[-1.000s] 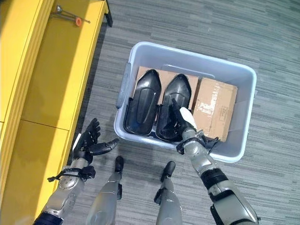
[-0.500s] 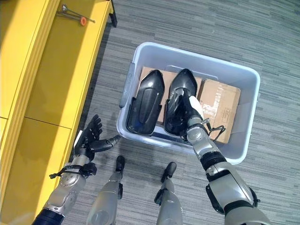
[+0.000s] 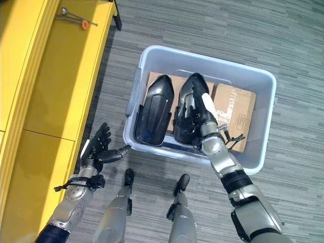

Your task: Move parts from the plastic box to the shelf.

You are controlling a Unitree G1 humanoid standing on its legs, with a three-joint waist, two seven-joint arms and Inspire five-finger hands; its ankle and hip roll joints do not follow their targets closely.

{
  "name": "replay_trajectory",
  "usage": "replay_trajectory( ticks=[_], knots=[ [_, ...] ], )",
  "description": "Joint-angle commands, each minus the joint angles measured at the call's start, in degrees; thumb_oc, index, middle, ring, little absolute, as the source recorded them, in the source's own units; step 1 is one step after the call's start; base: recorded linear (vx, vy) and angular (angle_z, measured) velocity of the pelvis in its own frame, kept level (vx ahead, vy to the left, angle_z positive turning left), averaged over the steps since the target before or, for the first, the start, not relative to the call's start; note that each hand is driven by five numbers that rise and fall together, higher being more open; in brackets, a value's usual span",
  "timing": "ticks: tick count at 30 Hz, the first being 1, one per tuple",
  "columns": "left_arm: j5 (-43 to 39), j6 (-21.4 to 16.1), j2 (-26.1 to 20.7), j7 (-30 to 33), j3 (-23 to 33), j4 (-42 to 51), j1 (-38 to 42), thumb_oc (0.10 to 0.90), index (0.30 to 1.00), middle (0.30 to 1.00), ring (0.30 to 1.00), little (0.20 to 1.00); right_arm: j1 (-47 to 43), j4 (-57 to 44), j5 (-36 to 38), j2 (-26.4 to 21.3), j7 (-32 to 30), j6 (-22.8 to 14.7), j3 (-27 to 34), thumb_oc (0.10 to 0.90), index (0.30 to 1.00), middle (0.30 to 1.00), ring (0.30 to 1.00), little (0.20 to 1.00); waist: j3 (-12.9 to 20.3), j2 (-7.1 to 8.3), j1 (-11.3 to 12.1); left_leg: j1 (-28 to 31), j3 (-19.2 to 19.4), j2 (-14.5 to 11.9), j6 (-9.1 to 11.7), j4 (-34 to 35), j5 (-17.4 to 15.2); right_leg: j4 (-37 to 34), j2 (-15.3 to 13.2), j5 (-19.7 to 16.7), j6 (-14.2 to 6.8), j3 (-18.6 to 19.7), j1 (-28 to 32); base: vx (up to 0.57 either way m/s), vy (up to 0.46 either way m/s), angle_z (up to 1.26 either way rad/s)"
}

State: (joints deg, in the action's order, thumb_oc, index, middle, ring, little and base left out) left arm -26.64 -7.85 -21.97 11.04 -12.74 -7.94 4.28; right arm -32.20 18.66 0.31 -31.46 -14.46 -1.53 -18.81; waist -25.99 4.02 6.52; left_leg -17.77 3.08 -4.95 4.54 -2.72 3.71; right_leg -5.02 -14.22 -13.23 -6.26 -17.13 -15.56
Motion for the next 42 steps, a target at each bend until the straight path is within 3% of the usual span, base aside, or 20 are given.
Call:
replay_trajectory(
  ticks=[1,12,17,31,42],
  knots=[
    [0.6,-4.6,-1.7,0.9,1.0,6.7,-1.1,0.900,1.000,1.000,1.000,1.000,-0.8,-4.2,-2.4,-2.4,-1.7,-5.1,3.1,0.900,1.000,1.000,1.000,1.000,5.2,1.53,-0.3,-0.2,1.4,-2.7,-0.2,2.3,2.3,4.9,-5.6,2.6,-5.5,0.5,3.3,0.00,0.000,0.00],
    [1.3,-4.2,-1.7,1.2,3.0,7.2,-2.1,0.900,1.000,1.000,1.000,1.000,10.1,-13.5,-2.1,-1.3,0.3,-7.0,7.9,0.900,1.000,1.000,1.000,1.000,5.6,2.41,-1.9,0.1,1.8,-3.3,0.0,2.4,2.2,4.6,-5.1,2.7,-5.5,0.9,3.0,0.00,-0.004,-0.02],
    [2.2,-4.3,-2.1,1.1,4.2,7.7,-2.9,0.900,1.000,1.000,1.000,1.000,13.9,-15.9,-6.3,-3.3,1.8,-7.1,8.1,0.900,1.000,1.000,1.000,1.000,5.9,2.78,-2.5,0.6,1.9,-3.8,0.3,2.8,2.4,4.7,-4.6,3.3,-5.4,1.0,3.1,0.01,-0.016,-0.08],
    [2.7,-4.8,-2.5,0.8,4.8,8.1,-3.4,0.900,1.000,1.000,1.000,1.000,14.2,-13.6,-13.0,-6.2,2.7,-6.4,5.7,0.900,1.000,1.000,1.000,1.000,5.8,2.89,-2.7,0.8,2.0,-4.2,0.5,3.4,2.7,4.5,-4.2,3.3,-5.4,1.1,2.7,0.00,0.000,0.00],
    [2.6,-5.2,-2.4,0.6,4.0,8.0,-2.9,0.900,1.000,1.000,1.000,1.000,8.5,-8.0,-22.6,-8.7,3.0,-4.2,0.1,0.900,1.000,1.000,1.000,1.000,5.0,2.22,-1.9,0.4,1.8,-4.2,0.7,3.6,3.0,5.0,-4.1,3.7,-5.3,0.8,2.4,0.00,0.000,0.00]
  ],
)
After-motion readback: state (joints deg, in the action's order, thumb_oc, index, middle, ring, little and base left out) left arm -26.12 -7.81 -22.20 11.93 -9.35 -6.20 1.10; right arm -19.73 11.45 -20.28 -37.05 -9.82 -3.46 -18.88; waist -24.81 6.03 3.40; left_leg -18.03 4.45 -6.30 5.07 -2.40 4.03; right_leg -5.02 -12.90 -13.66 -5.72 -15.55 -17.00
